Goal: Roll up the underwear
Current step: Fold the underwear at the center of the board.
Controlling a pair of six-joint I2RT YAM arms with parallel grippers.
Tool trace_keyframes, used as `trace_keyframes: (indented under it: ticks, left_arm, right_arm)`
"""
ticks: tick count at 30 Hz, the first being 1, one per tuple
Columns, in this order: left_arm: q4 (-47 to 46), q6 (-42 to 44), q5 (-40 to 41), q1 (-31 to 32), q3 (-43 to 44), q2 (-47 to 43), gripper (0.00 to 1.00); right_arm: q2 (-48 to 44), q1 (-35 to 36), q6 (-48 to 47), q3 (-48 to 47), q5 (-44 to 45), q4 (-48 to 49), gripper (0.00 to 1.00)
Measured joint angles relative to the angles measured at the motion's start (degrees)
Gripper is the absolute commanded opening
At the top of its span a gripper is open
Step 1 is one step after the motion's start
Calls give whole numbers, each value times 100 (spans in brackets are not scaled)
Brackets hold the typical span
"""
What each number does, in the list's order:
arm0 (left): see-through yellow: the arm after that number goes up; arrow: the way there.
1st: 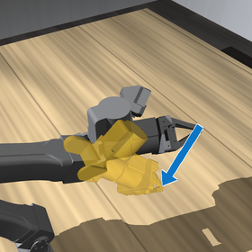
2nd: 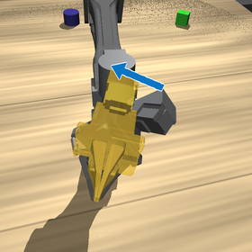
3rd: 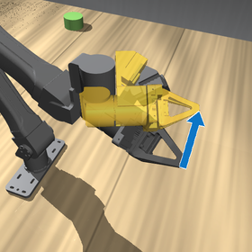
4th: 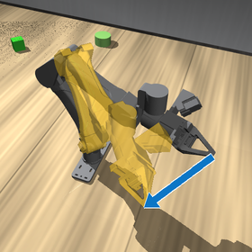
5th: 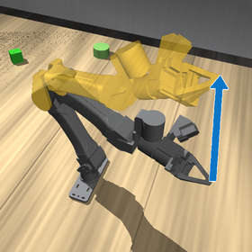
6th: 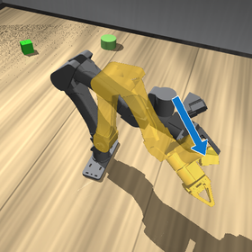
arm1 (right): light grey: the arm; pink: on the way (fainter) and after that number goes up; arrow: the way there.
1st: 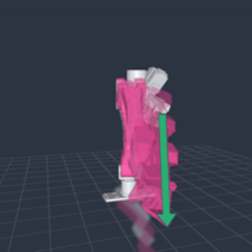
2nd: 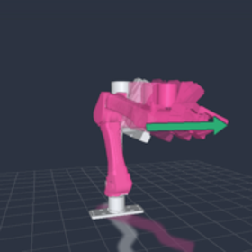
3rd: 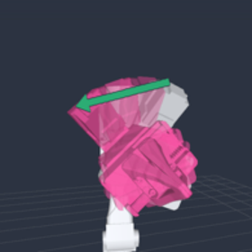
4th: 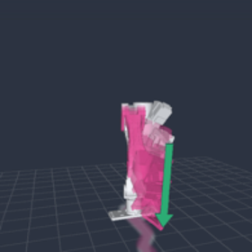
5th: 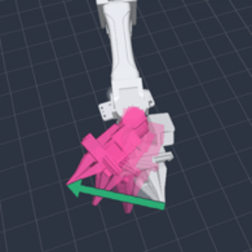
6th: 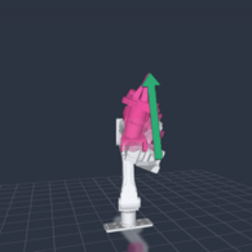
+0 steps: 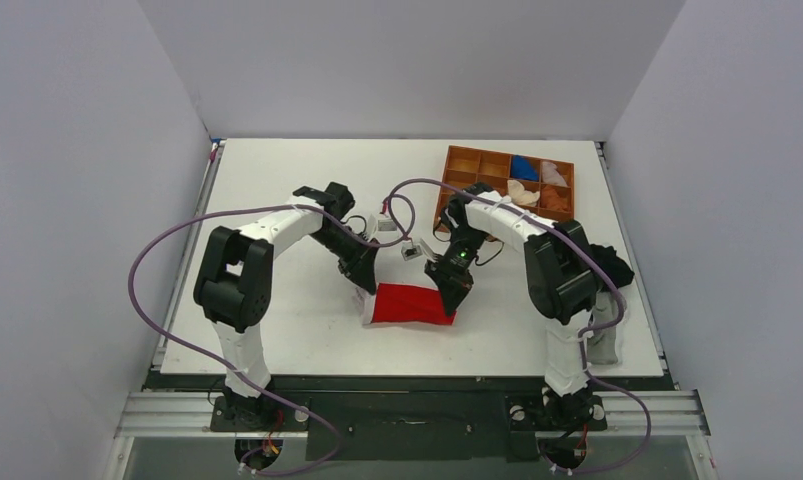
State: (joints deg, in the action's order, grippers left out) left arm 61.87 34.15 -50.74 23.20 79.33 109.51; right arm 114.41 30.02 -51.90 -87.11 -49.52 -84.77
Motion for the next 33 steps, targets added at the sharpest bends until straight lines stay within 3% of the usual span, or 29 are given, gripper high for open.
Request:
trace_keyframes:
  ticks: [14,22,33]
  left_arm:
    - [-1508,-1099,964,-4,-221,28,0]
    - [-2024,-1611,1567,-35,-608,28,0]
    - [-2199,-1720,1661,-37,-1047,-140,0]
  right_arm:
    - [931,-238,13,-844,66,-39,11]
    - [1215,-310,203,-1128,57,-35,37]
    - [1217,-444,612,-1137,-313,74,48]
